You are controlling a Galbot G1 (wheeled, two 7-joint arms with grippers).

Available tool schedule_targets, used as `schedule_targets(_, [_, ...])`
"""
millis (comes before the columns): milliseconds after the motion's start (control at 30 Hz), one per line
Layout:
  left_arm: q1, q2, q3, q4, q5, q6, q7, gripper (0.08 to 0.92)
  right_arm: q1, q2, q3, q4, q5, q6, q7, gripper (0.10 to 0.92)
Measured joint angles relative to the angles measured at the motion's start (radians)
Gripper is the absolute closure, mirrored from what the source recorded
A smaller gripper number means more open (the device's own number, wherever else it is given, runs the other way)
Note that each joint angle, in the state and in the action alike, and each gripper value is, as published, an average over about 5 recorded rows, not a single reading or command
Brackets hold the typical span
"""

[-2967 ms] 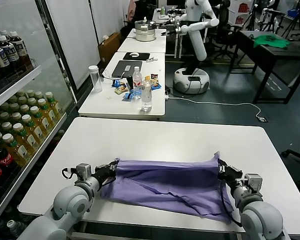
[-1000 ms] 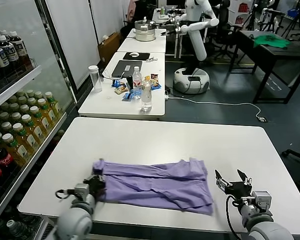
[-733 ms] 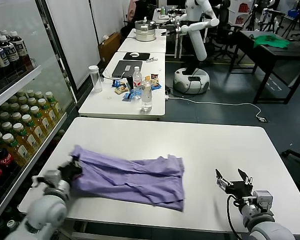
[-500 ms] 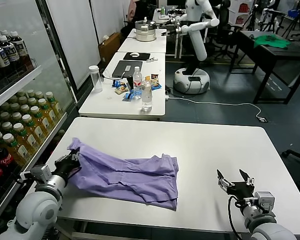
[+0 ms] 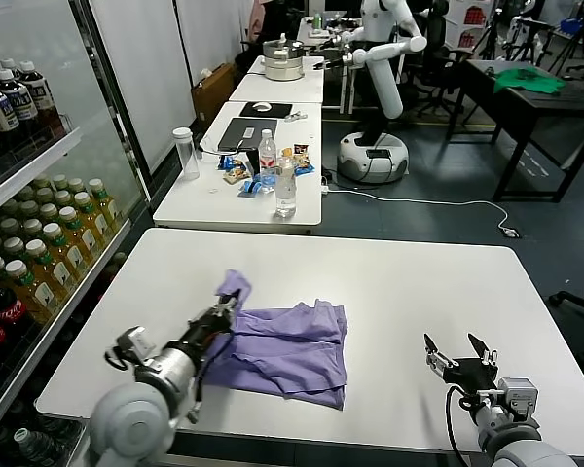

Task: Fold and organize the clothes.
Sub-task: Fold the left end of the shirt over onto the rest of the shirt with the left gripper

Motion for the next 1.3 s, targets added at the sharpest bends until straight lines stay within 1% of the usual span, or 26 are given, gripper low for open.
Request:
schedule_targets(233, [-0.069,-0.09,0.106,0.085,-0.019,-0.008,-0.009,0.896,0.002,-0.001,0.001,-0.001,0.0,0.0,-0.001,0.203])
schedule_targets(400, [-0.107,-0.13,0.163,0.141,-0.014,-0.007,-0.003,0.895,0.003,-0.002,0.003,-0.006,0.001,0.001,-0.002,0.203])
schedule_targets(500, [-0.121,-0.146,0.192,0.163,-0.005,-0.008,0.009,0.86,0.007,-0.002,0.0,-0.012,0.001,0.002,-0.002,0.203])
schedule_targets(733, [-0.144,-0.177,0.231,0.204,0.008,-0.018,0.05,0.668,0.021,0.001,-0.012,-0.025,0.0,0.002,-0.002,0.203])
schedule_targets(933, [-0.129,-0.173,0.227,0.202,0.024,-0.029,0.078,0.486,0.027,0.008,-0.015,-0.031,-0.002,0.004,-0.003,0.203])
schedule_targets(1000, [-0.117,-0.163,0.219,0.193,0.046,-0.037,0.085,0.417,0.028,0.009,-0.015,-0.033,-0.002,0.006,-0.003,0.203])
schedule_targets(1067, [-0.102,-0.148,0.206,0.181,0.077,-0.046,0.09,0.365,0.029,0.01,-0.015,-0.035,-0.002,0.008,-0.004,0.203])
schedule_targets(1200, [-0.067,-0.104,0.173,0.16,0.163,-0.06,0.093,0.247,0.033,0.014,-0.016,-0.037,-0.005,0.012,-0.005,0.203])
schedule_targets(1300, [-0.047,-0.071,0.152,0.161,0.259,-0.075,0.087,0.193,0.034,0.018,-0.019,-0.037,-0.009,0.013,-0.006,0.203])
